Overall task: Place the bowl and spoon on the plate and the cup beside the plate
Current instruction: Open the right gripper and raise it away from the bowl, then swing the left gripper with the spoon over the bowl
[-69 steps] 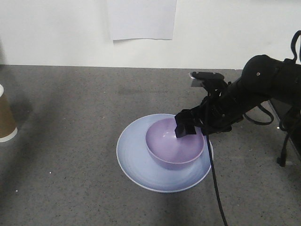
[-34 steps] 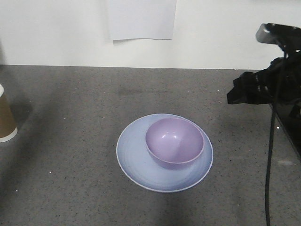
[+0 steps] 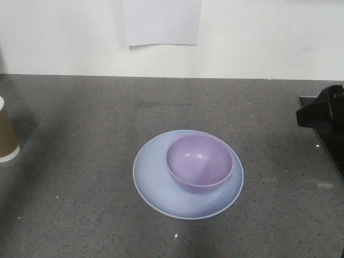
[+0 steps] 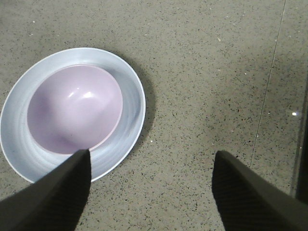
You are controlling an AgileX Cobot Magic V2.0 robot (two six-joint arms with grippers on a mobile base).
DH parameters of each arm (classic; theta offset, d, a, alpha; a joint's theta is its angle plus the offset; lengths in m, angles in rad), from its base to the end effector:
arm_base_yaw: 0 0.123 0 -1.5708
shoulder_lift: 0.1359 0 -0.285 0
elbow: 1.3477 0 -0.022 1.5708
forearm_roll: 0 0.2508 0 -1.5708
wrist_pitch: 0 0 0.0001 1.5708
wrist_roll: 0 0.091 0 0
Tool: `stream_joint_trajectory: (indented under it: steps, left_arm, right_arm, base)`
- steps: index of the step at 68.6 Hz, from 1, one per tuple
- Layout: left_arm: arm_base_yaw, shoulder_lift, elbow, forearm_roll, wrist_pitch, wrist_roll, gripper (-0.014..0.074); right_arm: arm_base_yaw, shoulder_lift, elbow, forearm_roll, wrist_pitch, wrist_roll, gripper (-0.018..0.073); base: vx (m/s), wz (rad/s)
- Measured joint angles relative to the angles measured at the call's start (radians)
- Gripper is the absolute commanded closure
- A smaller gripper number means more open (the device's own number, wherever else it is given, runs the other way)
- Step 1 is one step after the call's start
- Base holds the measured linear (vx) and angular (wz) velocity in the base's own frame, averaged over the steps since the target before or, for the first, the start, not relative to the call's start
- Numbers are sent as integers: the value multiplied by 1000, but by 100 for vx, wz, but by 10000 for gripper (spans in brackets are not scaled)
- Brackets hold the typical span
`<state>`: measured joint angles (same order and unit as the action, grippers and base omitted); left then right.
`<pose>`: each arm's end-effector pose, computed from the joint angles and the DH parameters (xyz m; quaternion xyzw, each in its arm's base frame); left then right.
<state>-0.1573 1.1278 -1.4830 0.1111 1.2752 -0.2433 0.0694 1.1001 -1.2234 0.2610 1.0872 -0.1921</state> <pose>0.1911 -0.0205 0.4550 -0.0441 0.9302 -0.0174 0.3639 0.2027 0.0349 0.3988 -0.1040 0.9267 0.1080 0.3445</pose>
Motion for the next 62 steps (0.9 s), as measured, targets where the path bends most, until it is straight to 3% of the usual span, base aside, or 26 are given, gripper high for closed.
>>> stream_joint_trajectory:
  steps: [11, 38, 45, 62]
  left_arm:
    - [0, 1, 0, -57, 0, 75, 603]
    - [-3, 164, -7, -347, -1, 300, 603]
    - [-39, 218, -47, -368, -2, 331, 603]
    - [-193, 366, -195, -370, -4, 363, 603]
  right_arm:
    - [0, -3, 1, 0, 1, 2, 54]
    - [0, -3, 1, -3, 1, 3, 54]
    - [0, -3, 1, -3, 1, 3, 54]
    - [0, -3, 1, -3, 1, 3, 54]
  base:
    - [0, 0]
    - [0, 0]
    - [0, 0]
    - [0, 0]
